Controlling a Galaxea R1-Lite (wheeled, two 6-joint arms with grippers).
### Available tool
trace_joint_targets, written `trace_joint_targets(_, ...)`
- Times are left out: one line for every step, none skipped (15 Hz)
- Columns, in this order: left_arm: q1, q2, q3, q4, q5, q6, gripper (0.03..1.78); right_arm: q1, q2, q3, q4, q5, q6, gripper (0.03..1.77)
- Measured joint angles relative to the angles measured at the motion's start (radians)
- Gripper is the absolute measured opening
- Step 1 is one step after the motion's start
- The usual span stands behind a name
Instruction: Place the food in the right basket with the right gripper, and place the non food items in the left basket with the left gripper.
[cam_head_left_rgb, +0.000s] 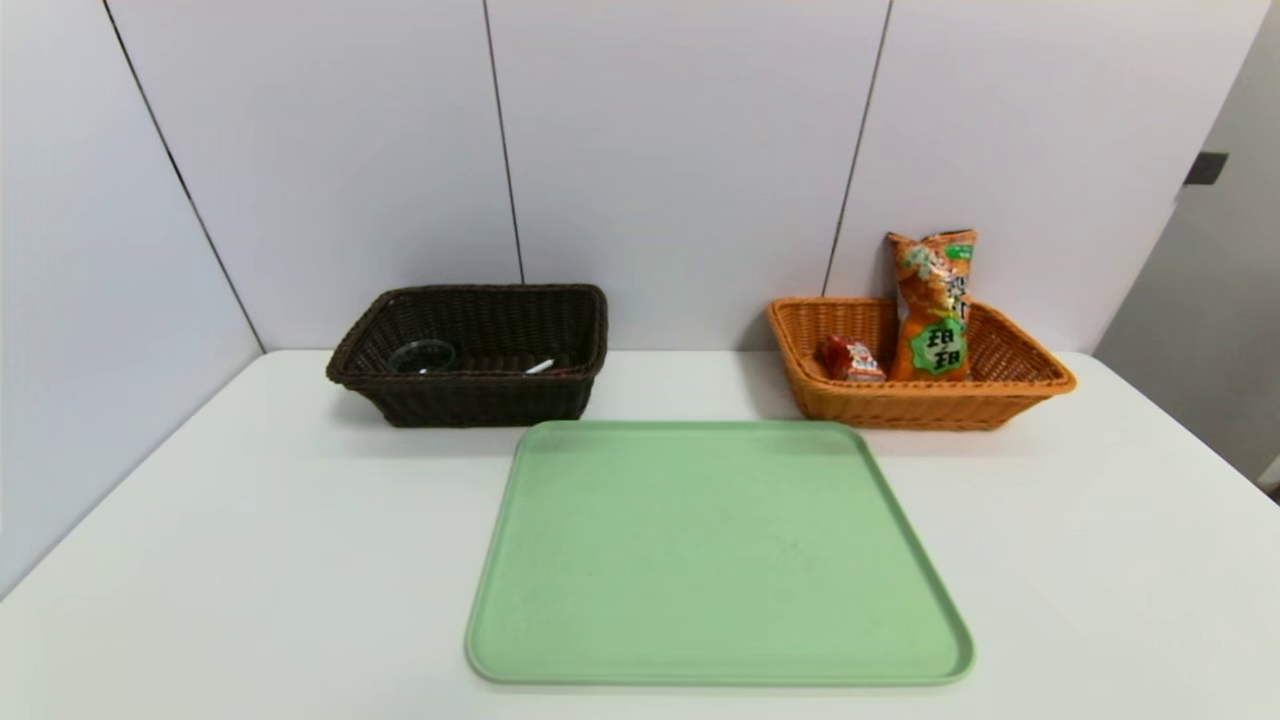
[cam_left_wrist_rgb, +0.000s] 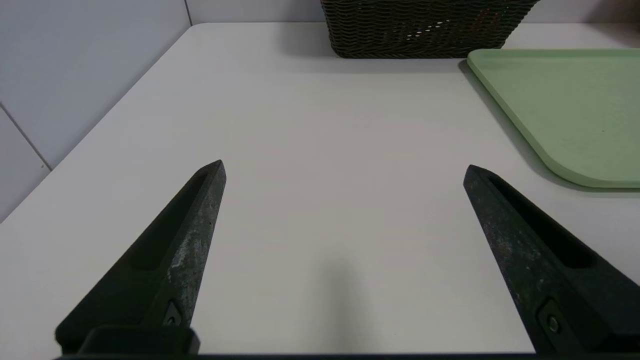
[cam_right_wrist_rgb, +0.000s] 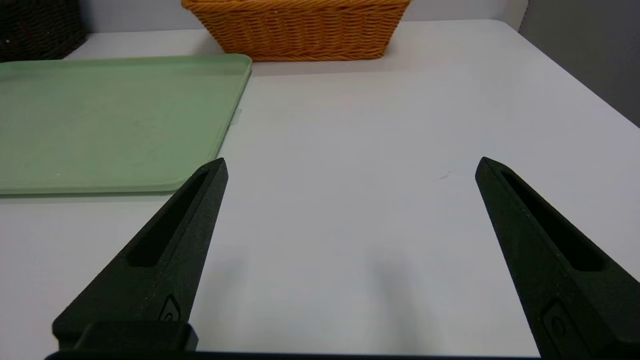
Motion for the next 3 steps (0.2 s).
trace_joint_targets(0.0, 0.0, 0.0, 0.0, 0.0, 0.0, 1.69, 0.0, 0.0, 0.0, 0.0, 0.0, 0.0, 1.71)
trace_joint_targets(0.0, 0.0, 0.0, 0.0, 0.0, 0.0, 1.69, 0.0, 0.0, 0.001, -0.002, 0.0, -0.001, 1.71)
trace_joint_targets(0.0, 0.0, 0.0, 0.0, 0.0, 0.0, 1.69, 0.0, 0.0, 0.001, -0.003, 0.0, -0.001, 1.71)
